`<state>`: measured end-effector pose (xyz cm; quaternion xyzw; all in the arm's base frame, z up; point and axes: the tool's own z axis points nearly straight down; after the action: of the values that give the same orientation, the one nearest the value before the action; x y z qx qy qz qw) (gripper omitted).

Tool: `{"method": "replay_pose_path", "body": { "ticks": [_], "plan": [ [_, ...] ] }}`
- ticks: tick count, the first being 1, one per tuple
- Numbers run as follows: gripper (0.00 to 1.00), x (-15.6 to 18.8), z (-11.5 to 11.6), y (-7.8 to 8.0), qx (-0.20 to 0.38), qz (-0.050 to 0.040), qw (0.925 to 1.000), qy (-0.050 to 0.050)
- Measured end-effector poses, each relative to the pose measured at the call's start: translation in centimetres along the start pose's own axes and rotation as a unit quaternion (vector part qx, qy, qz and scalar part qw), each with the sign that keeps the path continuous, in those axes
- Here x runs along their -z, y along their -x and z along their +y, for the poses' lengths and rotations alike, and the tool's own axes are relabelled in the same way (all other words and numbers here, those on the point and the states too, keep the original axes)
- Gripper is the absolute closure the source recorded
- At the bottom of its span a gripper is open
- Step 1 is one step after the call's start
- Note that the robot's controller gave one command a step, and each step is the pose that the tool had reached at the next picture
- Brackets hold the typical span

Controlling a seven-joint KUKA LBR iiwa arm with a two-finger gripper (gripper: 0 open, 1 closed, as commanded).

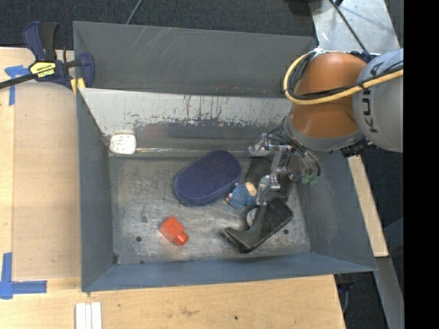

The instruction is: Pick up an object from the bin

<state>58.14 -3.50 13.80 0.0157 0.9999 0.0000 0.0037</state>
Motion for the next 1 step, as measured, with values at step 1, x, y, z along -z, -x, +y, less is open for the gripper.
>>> {"method": "replay_pose_path", "body": {
  "ticks": [1],
  "plan": [
    [0.00, -4.81, 3.13, 2.63, 0.101, -0.0005, 0.9949, -0.002]
  ]
}}
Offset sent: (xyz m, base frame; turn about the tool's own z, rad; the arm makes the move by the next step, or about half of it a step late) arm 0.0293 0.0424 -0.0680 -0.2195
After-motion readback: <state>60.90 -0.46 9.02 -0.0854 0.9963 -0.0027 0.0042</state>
